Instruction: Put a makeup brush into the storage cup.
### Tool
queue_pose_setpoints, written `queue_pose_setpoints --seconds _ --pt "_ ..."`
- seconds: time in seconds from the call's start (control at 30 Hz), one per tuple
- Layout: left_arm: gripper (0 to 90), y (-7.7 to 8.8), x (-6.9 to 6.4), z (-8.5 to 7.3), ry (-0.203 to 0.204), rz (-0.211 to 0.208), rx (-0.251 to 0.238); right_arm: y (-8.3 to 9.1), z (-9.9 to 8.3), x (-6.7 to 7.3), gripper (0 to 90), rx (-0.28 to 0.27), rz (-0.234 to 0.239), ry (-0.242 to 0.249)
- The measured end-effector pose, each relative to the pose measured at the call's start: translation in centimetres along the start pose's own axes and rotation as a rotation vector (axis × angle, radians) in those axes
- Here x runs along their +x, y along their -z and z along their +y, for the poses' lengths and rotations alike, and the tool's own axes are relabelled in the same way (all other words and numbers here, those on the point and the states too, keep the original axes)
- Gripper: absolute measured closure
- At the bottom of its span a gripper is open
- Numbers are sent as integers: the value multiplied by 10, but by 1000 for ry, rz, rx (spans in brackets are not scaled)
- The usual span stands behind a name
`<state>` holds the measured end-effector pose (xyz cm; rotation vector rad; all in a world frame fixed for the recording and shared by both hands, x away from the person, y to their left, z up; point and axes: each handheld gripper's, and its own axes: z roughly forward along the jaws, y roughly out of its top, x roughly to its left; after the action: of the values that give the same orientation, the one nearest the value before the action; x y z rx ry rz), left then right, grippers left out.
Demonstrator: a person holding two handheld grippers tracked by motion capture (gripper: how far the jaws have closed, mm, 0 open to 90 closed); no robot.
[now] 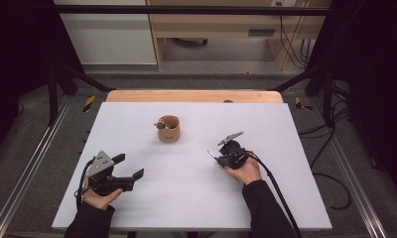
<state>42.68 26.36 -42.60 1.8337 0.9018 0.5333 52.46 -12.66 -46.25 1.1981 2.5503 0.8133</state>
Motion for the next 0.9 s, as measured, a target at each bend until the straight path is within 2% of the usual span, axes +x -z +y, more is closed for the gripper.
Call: queue_pose_setpoints --seconds 0.07,0.17,0.23,0.3,0.37,0.47,0.57,0.67,0.9 --pt "102 0 0 0 1 0 -1 0 0 1 741 -8 1 4" --pt "102 1 0 0 2 0 -3 5 3 2 680 -27 -9 26" --pt "102 1 0 0 1 -1 -4 9 5 2 677 -24 -8 16" --pt "102 0 0 0 0 -1 -2 13 6 -1 673 -15 -14 36" --pt "103 0 0 0 -1 -1 0 17 9 -3 671 9 -11 24" --pt "102 0 0 0 -1 -2 0 18 13 -4 667 53 -10 46" --pt "103 0 0 0 -1 -1 0 16 18 -3 670 92 -10 70" --pt "103 0 1 0 1 -3 -1 13 20 0 678 113 -1 73" --pt "103 0 1 0 0 -3 1 2 18 0 723 173 -12 98"
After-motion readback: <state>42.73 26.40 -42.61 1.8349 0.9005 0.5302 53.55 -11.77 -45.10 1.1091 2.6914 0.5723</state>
